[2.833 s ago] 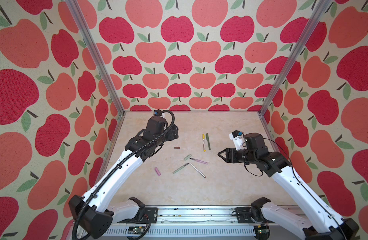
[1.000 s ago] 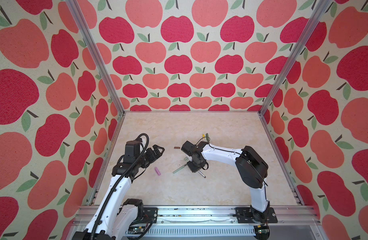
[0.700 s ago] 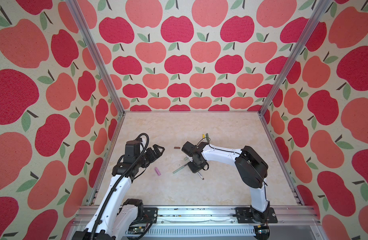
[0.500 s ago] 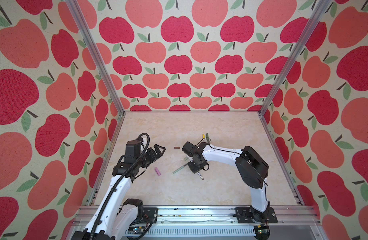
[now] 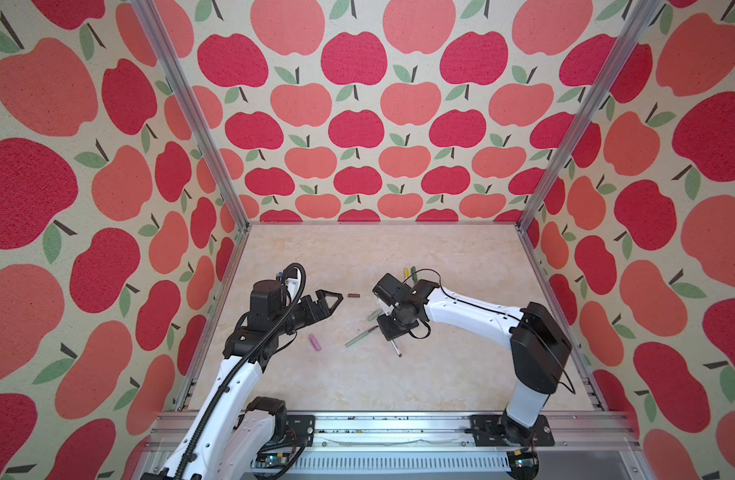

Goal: Insert the pens into the pen caps
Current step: 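Grasp the white black-tipped marker with the left gripper and lift it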

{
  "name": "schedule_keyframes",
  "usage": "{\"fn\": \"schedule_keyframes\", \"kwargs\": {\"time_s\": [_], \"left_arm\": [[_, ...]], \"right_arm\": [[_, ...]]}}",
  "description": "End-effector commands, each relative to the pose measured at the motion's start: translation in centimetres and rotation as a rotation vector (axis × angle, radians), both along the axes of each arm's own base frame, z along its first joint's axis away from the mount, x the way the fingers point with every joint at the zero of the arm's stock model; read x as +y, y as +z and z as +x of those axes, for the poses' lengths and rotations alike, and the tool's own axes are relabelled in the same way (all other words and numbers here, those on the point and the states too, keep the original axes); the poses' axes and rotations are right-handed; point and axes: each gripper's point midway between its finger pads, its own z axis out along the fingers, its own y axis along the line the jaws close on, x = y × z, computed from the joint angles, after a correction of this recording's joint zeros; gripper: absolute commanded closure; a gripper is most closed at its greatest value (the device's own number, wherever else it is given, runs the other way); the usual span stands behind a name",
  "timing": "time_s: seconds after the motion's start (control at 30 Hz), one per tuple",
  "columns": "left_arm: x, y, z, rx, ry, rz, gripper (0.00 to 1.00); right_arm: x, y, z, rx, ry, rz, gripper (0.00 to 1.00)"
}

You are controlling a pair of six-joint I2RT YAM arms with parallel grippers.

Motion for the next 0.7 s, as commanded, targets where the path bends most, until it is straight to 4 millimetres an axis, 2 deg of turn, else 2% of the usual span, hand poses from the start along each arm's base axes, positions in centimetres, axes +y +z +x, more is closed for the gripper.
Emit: {"fn": "schedule_keyframes", "kwargs": {"time_s": [0.0,0.17,0.33,0.43,0.6,0.67], "left_arm": [[-2.1,1.9,-0.7,-0.102,-0.156,-0.072,0.01],[-5.0,3.1,-2.1,-0.147,-0.349,-0.139,0.02],[-7.4,2.8,-2.4,-0.159,-0.441,-0.171,0.05],[-8.2,2.6,-1.6,-0.164,-0.427,-0.216,0.07],[-9.3,3.7,-1.0,-0.199,-0.428,-0.290,0.13],[-9.9,3.6,-0.8,-0.193,-0.437,-0.292,0.15]], "right_arm": [[2.1,5.0,1.8,-0.006,-0.057,0.222,0.94],[3.1,11.1,4.1,-0.051,-0.085,0.484,0.95],[3.8,16.9,5.4,-0.069,-0.059,0.711,0.95],[4.1,18.8,5.0,-0.070,-0.018,0.768,0.95],[4.2,19.6,4.2,-0.044,-0.011,0.815,0.95],[4.2,19.9,4.0,-0.035,-0.014,0.844,0.95]]}}
